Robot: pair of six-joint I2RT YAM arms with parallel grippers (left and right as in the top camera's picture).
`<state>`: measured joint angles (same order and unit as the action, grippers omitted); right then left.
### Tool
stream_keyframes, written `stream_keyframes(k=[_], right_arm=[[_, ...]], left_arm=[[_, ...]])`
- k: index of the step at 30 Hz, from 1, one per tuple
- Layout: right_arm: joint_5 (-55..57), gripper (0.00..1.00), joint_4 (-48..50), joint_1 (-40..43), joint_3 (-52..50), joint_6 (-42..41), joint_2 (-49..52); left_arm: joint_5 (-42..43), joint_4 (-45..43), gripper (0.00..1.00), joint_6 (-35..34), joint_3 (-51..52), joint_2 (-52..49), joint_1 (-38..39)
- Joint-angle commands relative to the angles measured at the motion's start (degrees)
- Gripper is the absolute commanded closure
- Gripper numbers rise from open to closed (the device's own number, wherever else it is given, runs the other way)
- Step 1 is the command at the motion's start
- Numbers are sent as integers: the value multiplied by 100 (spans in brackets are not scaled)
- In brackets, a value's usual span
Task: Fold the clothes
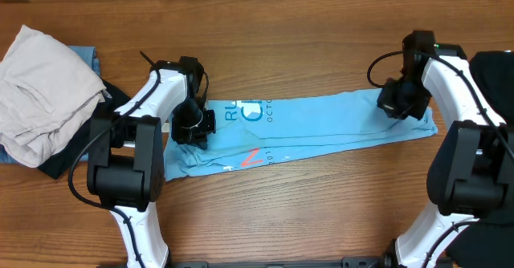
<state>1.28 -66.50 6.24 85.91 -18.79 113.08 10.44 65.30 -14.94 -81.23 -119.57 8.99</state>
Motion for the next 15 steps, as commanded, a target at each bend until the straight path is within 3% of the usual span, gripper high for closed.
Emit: stream_keyframes(k=[1,6,15], right_arm=[[-81,96,511,-11,-455,11,-83],[1036,96,669,120,-809,-92,-81],[907,96,601,962,-859,-98,-83]], left_arm=[[-490,-87,95,-94,125,-33,-39],[-492,-87,95,-92,125,-33,-39],[-509,-87,95,-50,125,-33,-39]])
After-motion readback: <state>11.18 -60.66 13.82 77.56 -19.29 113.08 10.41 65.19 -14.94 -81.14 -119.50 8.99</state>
